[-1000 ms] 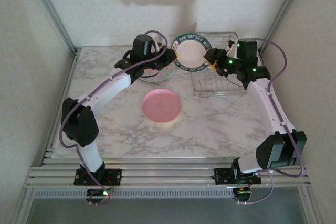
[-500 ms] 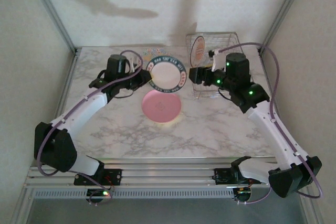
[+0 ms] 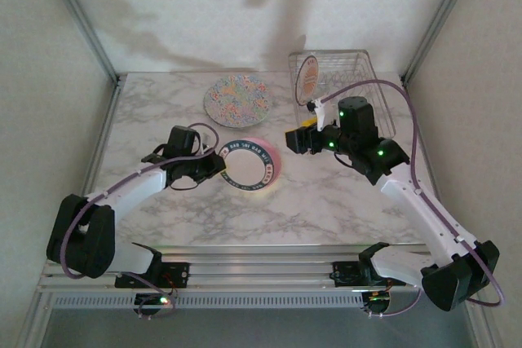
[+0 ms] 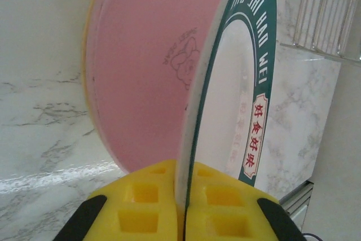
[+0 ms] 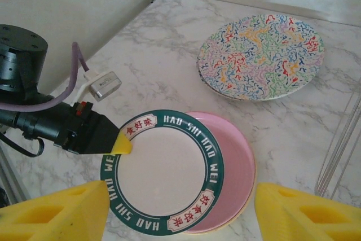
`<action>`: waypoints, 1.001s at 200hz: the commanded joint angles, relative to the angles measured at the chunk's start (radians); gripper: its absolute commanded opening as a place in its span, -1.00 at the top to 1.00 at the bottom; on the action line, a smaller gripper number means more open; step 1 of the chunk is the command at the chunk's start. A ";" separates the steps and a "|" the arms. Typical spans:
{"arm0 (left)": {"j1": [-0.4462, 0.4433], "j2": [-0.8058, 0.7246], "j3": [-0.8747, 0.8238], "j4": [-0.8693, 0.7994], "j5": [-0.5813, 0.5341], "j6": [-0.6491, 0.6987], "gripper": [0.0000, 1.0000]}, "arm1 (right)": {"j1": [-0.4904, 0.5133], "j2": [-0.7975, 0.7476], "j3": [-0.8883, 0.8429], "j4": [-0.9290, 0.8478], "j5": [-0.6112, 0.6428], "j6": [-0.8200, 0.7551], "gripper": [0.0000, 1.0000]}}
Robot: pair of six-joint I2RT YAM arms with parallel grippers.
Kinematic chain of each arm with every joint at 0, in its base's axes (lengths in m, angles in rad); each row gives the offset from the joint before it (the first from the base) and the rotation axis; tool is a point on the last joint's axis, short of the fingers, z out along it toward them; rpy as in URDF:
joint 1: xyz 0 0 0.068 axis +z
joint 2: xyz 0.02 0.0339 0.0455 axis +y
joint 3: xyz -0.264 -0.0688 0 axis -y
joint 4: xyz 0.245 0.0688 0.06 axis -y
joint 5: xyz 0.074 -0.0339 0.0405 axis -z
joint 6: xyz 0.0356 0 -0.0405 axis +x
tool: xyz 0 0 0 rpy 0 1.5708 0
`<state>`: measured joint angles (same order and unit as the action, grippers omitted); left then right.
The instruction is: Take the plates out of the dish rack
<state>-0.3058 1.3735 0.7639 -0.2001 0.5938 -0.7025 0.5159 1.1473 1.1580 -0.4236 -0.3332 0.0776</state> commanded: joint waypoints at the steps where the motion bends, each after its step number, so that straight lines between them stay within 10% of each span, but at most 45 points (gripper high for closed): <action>1: 0.008 0.011 -0.001 0.080 -0.023 0.003 1.00 | 0.013 -0.005 0.003 -0.007 0.017 -0.010 -0.38; 200: -0.031 0.239 0.120 0.098 -0.063 0.015 0.96 | 0.029 0.053 0.034 -0.013 0.028 -0.015 -0.39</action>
<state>-0.3286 1.5982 0.8459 -0.0937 0.5560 -0.7029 0.5358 1.1900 1.1591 -0.4240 -0.3138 0.0772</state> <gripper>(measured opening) 0.067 0.694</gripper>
